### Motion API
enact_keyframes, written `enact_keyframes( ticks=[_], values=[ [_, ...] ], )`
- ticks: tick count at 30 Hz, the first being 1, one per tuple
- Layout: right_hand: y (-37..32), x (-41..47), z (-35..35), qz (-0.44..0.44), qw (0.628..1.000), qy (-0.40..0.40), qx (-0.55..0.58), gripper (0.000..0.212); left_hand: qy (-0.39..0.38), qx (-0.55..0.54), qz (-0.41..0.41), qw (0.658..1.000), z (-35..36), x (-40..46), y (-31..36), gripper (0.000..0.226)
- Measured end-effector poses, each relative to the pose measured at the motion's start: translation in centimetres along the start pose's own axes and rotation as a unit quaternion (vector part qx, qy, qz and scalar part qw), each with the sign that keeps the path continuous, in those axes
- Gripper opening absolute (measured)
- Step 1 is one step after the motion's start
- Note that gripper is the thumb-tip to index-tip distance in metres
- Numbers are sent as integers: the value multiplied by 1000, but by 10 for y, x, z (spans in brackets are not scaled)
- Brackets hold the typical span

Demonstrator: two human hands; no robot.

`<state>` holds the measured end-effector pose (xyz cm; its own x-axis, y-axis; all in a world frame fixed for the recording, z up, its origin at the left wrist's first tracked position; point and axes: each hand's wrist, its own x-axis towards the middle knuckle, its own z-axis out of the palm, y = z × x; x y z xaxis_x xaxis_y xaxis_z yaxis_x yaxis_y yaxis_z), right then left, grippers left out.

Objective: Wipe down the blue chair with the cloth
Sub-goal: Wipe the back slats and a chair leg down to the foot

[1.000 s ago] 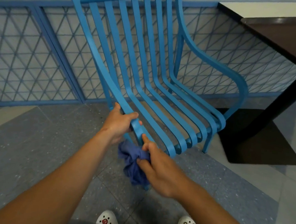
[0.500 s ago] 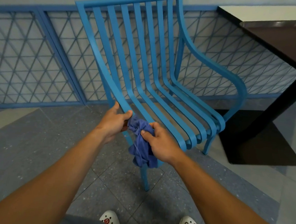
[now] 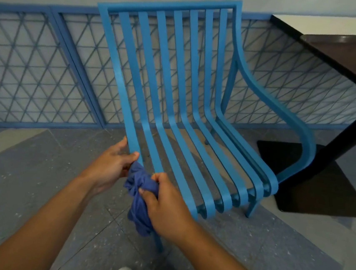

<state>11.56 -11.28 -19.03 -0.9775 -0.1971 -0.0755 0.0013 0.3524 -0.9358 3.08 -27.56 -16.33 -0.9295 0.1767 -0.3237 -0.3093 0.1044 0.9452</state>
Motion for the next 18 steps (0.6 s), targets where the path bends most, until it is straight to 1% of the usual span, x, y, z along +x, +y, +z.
enact_keyframes(
  ticks=[3,7,11,14,18],
  values=[
    [-2,29,7,2,1000,26,5,11,7,2,3,1000,-9,27,10,45],
    [-7,67,5,2,998,59,12,16,12,25,14,1000,-10,61,28,35],
    [-14,95,14,10,998,51,18,14,55,15,18,998,-20,80,36,31],
    [-21,107,30,14,998,54,37,13,87,18,8,996,-35,87,38,31],
    [-26,114,35,19,997,50,50,13,91,23,5,996,-43,92,39,39]
  ],
)
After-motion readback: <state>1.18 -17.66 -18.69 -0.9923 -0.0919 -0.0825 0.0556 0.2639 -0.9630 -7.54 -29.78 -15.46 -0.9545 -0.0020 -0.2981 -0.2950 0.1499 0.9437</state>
